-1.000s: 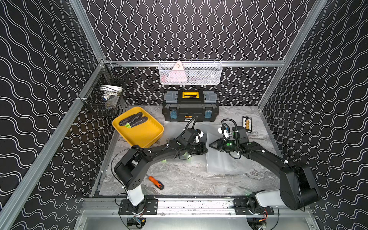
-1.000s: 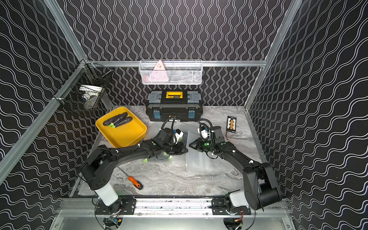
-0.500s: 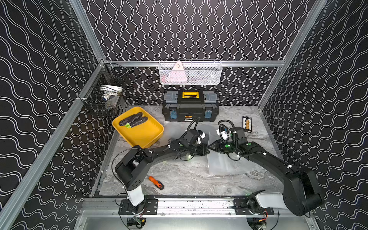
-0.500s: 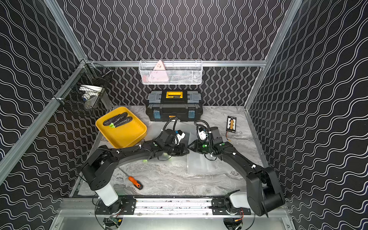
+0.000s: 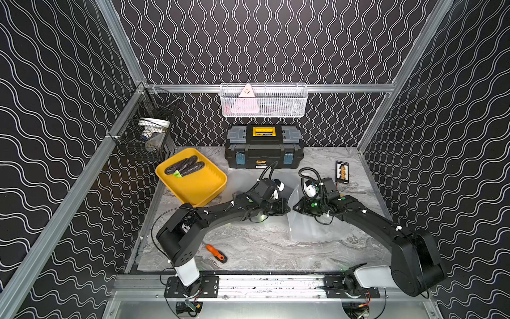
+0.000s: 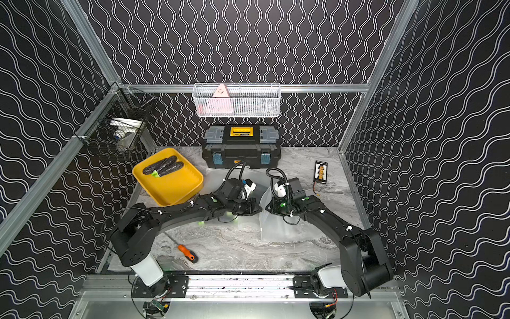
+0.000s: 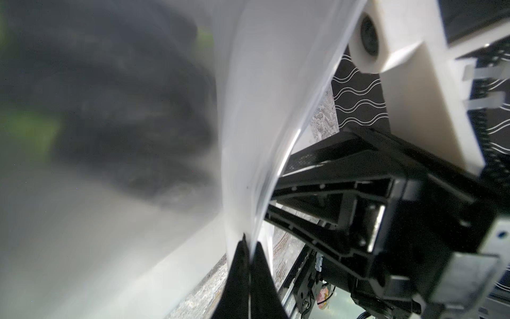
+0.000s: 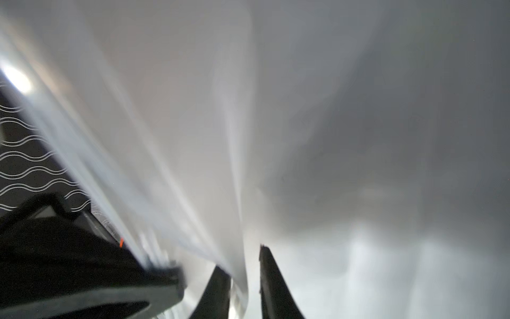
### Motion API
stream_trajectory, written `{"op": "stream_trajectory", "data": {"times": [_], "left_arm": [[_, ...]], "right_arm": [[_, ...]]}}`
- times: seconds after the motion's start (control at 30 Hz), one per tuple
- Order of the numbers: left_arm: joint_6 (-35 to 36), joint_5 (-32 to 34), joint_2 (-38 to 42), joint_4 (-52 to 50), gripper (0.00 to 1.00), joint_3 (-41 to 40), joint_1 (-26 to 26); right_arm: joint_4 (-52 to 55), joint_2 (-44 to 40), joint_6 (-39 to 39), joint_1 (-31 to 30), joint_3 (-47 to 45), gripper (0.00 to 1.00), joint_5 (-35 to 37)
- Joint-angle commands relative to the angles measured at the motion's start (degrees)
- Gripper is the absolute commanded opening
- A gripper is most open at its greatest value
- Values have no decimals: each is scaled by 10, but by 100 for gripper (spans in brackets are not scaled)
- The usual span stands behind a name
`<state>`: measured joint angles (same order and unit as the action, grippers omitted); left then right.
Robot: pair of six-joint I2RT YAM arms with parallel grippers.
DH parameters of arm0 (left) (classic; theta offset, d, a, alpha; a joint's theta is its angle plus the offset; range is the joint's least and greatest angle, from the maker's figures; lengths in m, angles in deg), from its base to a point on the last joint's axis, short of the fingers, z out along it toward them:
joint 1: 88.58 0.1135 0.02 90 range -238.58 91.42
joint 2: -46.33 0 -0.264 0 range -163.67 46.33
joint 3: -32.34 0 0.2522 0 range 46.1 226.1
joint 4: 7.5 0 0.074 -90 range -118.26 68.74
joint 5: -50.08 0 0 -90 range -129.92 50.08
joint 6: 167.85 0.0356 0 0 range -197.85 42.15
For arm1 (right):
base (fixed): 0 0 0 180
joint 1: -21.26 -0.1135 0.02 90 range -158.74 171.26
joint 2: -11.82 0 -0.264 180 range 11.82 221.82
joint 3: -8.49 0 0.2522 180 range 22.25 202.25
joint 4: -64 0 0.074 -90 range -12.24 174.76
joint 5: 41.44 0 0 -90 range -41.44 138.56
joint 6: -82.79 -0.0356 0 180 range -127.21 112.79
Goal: Place the eggplant in a zip-top bag and seal the zipper
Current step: Open the zipper of the food storage bag at the center of the board.
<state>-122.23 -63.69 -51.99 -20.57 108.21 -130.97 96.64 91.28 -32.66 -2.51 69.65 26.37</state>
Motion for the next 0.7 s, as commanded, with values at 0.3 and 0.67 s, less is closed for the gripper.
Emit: {"op": "stream_trajectory", "data": {"times": [0.3,0.67], "left_arm": [[6,39,-9,-29,0,2,37],[-4,-5,-69,-2,0,34,28]], "right_arm": [[124,-23,-11,-19,44,0,76],[198,-28,-34,-48,108,0,112]]}}
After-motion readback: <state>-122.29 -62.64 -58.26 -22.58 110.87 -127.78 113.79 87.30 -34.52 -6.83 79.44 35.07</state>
